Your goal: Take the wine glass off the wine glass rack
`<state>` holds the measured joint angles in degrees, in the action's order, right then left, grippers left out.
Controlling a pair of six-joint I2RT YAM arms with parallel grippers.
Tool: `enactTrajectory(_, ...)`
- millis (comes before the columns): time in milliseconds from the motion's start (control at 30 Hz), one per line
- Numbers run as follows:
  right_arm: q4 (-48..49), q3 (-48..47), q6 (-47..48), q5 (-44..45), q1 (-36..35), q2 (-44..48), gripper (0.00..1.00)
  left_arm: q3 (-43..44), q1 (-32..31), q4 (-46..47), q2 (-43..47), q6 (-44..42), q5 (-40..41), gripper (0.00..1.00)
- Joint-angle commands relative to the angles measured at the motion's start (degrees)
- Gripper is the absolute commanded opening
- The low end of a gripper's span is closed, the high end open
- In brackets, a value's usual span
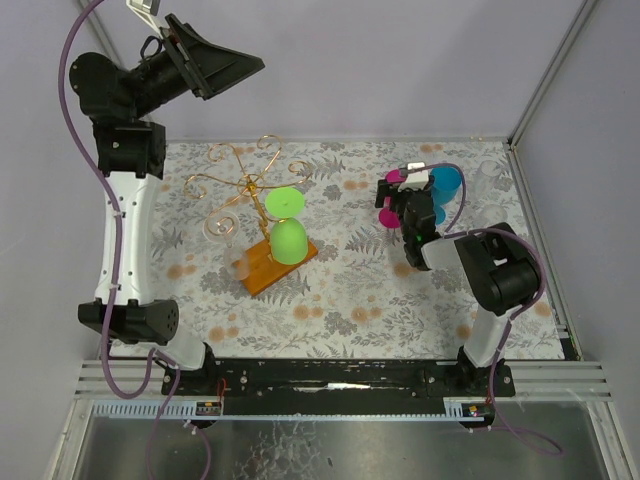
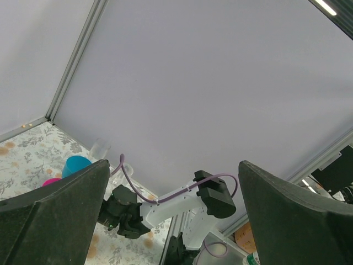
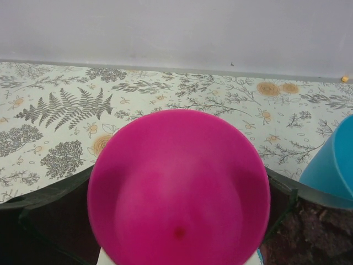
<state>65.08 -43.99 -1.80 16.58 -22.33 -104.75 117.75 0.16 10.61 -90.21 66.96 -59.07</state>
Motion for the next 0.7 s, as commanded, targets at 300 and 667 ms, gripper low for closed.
enactTrajectory(300, 11.9, 2.4, 3.6, 1.3, 0.0, 1.5, 0.99, -1.2, 0.5, 0.9, 2.9, -0.3, -1.5, 1.00)
enactTrajectory(667, 8.0, 3.9, 5.5, -0.7, 0.0, 18.4, 0.99, -3.3, 0.5, 4.1, 2.7, 0.7, -1.3, 1.00)
